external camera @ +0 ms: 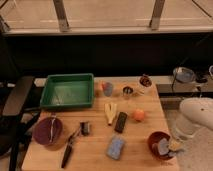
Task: Wipe red bowl with towel
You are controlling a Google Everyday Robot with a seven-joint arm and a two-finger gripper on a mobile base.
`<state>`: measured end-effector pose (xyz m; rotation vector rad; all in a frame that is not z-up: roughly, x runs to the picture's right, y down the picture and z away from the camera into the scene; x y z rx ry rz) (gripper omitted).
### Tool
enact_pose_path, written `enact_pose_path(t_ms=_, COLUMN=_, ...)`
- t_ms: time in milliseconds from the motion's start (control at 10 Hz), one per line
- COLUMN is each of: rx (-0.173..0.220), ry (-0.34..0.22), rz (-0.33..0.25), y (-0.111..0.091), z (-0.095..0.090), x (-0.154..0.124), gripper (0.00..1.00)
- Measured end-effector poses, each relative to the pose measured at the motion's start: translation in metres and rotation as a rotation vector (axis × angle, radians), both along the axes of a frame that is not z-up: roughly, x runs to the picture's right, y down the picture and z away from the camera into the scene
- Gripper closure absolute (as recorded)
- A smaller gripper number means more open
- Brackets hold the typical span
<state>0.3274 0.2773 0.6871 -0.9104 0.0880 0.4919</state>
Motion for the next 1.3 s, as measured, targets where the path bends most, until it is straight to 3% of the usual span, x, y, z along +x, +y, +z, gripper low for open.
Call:
enact_pose_path(t_ms=300, rx=0.022, ry=-0.016, rz=-0.034, y=-0.032, z=0.021, x=-0.01, gripper=1.0)
enact_pose_path(t_ms=500, rx=0.031, ry=-0.057, rz=-0.066, y=-0.038, z=0.026, x=-0.033, gripper=1.0)
enact_pose_path(t_ms=800, rx=0.043, ry=-0.095, rz=-0.066, y=-0.025, z=0.019, x=-0.053, gripper=1.0)
enact_pose_path(t_ms=1100, rx=0.026, ry=-0.087, rz=-0.046, y=-0.004, z=0.006, x=-0.047, gripper=1.0)
enact_pose_path(t_ms=1300, rx=0.01, ry=-0.054, rz=-0.034, y=0.002, z=0.001, x=-0.033, gripper=1.0)
